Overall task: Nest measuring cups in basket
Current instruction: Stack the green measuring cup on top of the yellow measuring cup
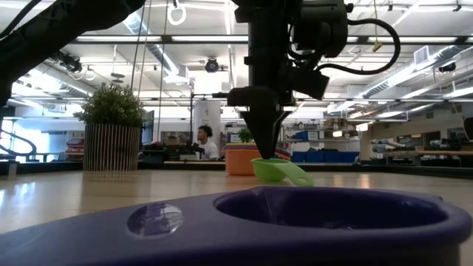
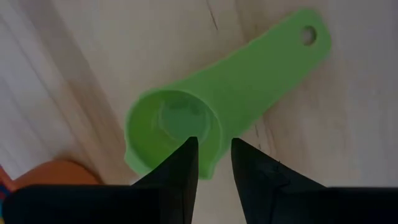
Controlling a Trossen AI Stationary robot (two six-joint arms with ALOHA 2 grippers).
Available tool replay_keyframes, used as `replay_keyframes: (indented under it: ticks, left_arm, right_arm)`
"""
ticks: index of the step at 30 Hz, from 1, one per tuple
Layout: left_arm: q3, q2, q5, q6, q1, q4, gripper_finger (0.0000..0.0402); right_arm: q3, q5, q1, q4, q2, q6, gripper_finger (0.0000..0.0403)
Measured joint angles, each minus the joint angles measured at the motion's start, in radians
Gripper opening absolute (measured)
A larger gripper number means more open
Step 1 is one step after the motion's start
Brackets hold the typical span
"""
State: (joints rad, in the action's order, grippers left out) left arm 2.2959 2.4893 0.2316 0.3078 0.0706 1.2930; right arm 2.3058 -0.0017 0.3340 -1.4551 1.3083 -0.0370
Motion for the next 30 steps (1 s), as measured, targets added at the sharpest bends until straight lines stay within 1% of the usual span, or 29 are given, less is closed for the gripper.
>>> replay_keyframes:
  ticks: [9,30]
  left_arm:
    - [0.000,0.000,-0.057,-0.007,-0.001,0.006,0.0102]
    - [0.000,0.000,-0.059,-0.016,-0.012,0.010,0.0102]
  right_arm:
    - [0.000,0.000,0.000,0.000,0.000,-0.019,0.0007]
    - [0.000,0.000,0.000,-0.019,0.000,-0.028,0.0007]
